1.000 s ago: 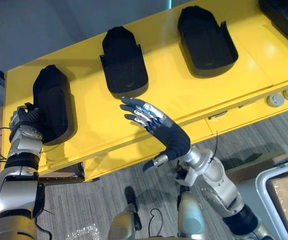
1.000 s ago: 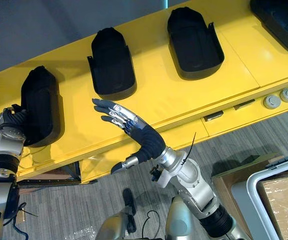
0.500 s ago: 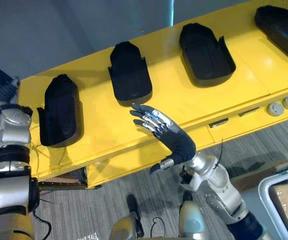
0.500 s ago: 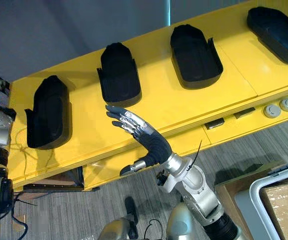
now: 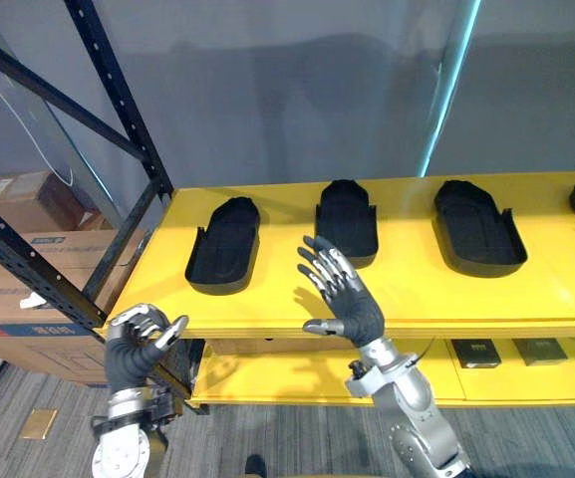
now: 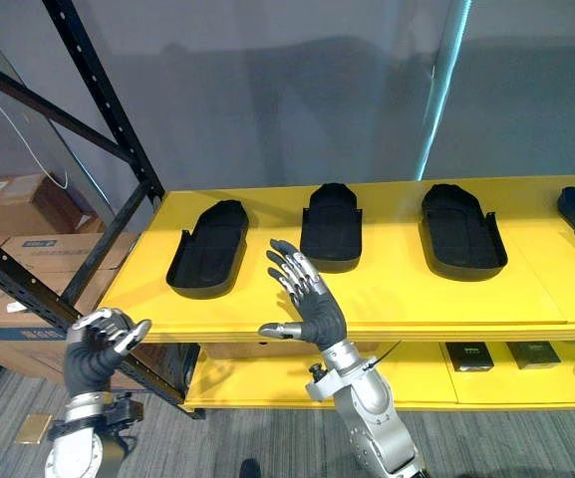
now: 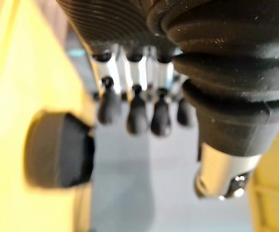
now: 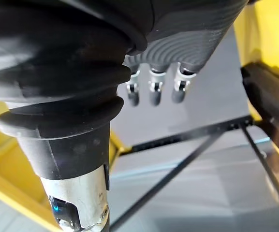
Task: Walk over and take plastic housings, then place them on the shelf
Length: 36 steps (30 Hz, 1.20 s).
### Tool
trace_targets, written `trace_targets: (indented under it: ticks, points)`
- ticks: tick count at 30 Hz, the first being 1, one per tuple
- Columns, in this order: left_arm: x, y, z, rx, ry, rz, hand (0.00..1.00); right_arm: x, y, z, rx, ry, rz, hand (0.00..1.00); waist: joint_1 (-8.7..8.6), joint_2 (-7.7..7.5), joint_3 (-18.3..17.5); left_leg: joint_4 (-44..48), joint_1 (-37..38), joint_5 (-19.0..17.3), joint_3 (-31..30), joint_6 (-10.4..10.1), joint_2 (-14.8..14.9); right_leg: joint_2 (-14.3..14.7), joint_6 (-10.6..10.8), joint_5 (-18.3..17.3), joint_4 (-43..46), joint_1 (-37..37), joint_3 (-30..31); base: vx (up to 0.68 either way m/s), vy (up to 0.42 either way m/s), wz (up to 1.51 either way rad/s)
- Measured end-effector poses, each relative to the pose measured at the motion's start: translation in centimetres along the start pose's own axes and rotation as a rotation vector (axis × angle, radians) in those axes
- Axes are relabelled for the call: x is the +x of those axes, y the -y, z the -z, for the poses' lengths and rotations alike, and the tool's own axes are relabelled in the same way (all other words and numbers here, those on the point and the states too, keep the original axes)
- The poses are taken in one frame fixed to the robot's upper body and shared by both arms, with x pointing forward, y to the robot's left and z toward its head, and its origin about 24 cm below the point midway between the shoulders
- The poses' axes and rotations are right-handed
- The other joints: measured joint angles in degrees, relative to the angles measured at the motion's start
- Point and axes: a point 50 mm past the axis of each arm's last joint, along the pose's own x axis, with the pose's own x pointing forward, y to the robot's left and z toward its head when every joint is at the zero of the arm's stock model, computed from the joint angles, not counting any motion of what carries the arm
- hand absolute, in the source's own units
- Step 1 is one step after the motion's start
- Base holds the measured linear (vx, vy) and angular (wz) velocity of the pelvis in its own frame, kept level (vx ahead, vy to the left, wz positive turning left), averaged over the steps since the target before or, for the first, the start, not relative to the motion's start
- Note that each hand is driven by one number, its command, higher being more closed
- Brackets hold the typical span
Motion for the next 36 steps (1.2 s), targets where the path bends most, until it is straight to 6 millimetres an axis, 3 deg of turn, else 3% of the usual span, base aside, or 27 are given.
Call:
trace_targets:
  ticks: [5, 15, 21, 30, 36]
  points:
    - [-0.4, -0.1, 2.0, 0.004, -0.107, -0.008, 1.00, -0.2, 0.3, 1.0, 0.001, -0.044, 0.048, 0.00, 1.19, -0.76, 0.23, -0.01, -0.07, 0.04, -0.16, -0.04, -0.05, 0.00, 0.00, 0.01, 0.11, 0.02, -0.26, 0.01, -0.011, 0.03]
    - [0.0, -0.5, 3.3, 0.040, -0.154, -0.057, 1.00, -0.4, 0.5, 1.5, 0.000, -0.066, 0.054, 0.00, 1.12, -0.80, 0.59, -0.02, 0.07, 0.03, 0.81, -0.03, 0.13, -0.06, -0.46, -0.27, 0.42, -0.85, 0.77, -0.01, -0.008, -0.05]
    - [1.1, -1.2, 3.7, 0.062, -0.146, -0.106, 1.00, -0.8, 0.6, 1.7, 0.003, -0.082, 0.034, 0.00, 0.44, -1.29, 0.90, -0.02, 0.34, -0.03, 2.41, -0.01, 0.33, -0.13, -0.44, -0.20, 0.67, -1.75, 2.28, 0.00, -0.010, -0.11]
    - [3.0, -2.6, 3.6, 0.133, -0.105, -0.174, 1.00, -1.7, 1.3, 1.9, 0.001, -0.106, 0.024, 0.00, -1.60, -0.78, 1.40, -0.02, 1.84, -0.35, 4.45, -0.32, 1.14, 0.27, -0.54, -0.18, 0.85, -2.03, 4.42, -0.01, -0.015, -0.14]
    - [3.9, -3.6, 3.7, 0.160, -0.101, -0.199, 1.00, -2.2, 1.3, 2.1, 0.007, -0.131, 0.020, 0.00, -1.92, -0.68, 1.41, -0.01, 2.23, -0.74, 6.25, -0.50, 1.42, 0.40, -0.50, -0.11, 1.01, -2.90, 6.22, 0.01, -0.006, -0.16]
